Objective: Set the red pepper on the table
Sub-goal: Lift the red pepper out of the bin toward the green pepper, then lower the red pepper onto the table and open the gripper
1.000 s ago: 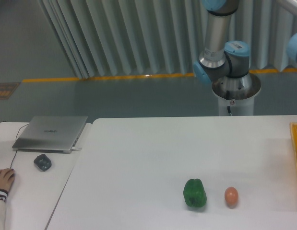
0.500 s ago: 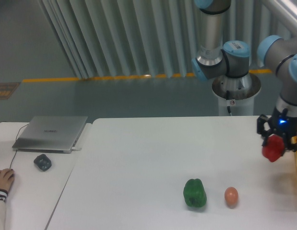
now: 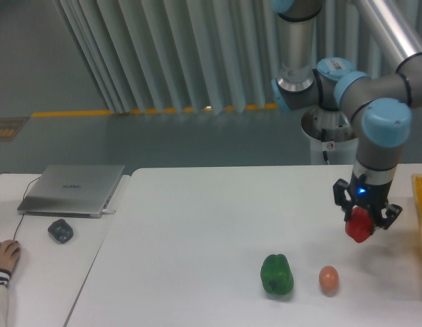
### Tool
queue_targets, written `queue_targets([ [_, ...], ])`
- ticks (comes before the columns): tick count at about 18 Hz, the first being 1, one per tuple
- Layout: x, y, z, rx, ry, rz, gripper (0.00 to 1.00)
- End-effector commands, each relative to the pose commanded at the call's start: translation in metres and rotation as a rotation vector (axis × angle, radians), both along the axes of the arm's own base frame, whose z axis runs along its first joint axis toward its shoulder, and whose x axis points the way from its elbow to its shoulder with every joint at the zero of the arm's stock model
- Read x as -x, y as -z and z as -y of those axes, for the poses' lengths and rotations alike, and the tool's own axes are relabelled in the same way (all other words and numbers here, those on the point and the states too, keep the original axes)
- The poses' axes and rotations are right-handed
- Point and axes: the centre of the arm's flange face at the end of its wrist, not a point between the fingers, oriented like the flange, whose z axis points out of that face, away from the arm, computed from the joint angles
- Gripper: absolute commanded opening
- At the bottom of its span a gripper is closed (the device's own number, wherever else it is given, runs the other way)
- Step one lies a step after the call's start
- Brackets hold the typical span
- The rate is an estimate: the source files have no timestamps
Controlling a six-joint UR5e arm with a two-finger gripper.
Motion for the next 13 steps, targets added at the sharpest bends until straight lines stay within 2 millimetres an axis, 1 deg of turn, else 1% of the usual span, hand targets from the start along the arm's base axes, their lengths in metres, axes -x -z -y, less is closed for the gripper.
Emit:
queue_targets([
  [2, -0.011, 0.004, -0.006, -0.013, -0.002, -0.013, 0.49],
  [4, -0.022, 0.015, -0.013, -0.011, 0.000, -0.031, 0.49],
  [8, -0.025, 0.025, -0.014, 0.015, 0.006, -0.032, 0.49],
  [10, -0.037, 0.039, -0.011, 0.036, 0.016, -0.009, 0.49],
  [12, -0.040, 0.041, -0.011, 0.040, 0.020, -0.007, 0.51],
  [13, -0.041, 0.041, -0.012, 0.041, 0.024, -0.008, 0.54],
])
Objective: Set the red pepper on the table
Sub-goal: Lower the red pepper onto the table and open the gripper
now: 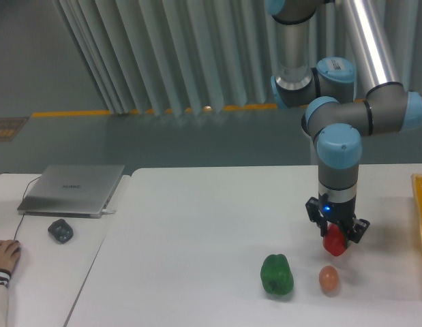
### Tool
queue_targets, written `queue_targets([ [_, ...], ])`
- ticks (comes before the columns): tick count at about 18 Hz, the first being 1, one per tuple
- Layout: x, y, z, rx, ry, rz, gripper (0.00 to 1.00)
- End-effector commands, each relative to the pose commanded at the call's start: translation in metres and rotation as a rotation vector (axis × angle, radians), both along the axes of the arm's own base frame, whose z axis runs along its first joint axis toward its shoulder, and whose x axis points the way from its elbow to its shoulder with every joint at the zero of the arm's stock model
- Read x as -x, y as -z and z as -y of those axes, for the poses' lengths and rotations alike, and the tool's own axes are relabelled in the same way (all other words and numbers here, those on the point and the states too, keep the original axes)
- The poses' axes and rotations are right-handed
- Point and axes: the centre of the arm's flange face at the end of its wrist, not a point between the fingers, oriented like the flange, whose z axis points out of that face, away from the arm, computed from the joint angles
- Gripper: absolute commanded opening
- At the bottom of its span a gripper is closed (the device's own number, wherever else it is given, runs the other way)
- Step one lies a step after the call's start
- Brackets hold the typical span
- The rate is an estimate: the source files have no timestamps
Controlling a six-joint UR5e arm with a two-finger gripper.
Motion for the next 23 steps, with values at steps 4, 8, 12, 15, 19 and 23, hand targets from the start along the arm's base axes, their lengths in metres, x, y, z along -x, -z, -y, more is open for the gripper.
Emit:
queue_targets([
  [4, 0.002, -0.006, -0.003, -0.007, 0.008, -0.010, 1.00],
  [8, 0.003, -0.007, -0.003, -0.010, 0.005, -0.012, 1.00],
  [12, 0.007, -0.026, -0.004, -0.024, 0.041, -0.056, 1.00],
  [15, 0.012, -0.041, -0.008, -0.031, 0.081, -0.084, 1.00],
  [19, 0.015, -0.060, -0.012, 0.012, 0.239, -0.147, 1.00],
  [23, 0.017, -0.070, -0.011, 0.074, 0.378, -0.163, 1.00],
])
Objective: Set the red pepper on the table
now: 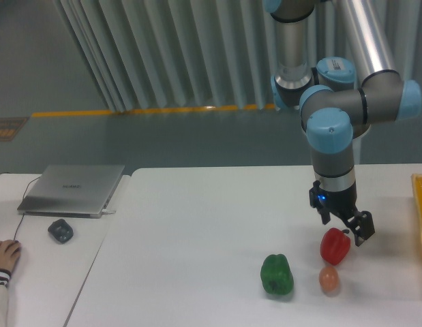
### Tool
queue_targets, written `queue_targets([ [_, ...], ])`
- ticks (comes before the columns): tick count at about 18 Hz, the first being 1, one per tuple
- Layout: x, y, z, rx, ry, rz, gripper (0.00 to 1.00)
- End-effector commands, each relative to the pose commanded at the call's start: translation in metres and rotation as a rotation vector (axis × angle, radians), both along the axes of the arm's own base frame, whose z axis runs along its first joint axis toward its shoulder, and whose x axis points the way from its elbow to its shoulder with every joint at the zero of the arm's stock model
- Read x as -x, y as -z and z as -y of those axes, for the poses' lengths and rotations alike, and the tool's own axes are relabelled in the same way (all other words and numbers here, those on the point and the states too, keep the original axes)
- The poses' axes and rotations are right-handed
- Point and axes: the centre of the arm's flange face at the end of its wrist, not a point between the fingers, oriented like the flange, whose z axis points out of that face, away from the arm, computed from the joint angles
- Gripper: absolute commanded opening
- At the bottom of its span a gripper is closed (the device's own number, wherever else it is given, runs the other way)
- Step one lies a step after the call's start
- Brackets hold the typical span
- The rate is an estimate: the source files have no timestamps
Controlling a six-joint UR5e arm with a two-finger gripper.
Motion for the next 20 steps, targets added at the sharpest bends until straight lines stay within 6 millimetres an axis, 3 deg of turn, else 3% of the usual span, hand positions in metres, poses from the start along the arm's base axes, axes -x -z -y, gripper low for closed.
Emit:
queue_targets([
  [7, 0.010, -0.026, -0.004, -0.038, 0.118, 0.083, 1.00],
  [14, 0.013, -0.025, 0.000, -0.017, 0.317, 0.096, 1.00],
  [20, 0.012, -0.022, 0.000, -0.028, 0.322, 0.109, 1.00],
])
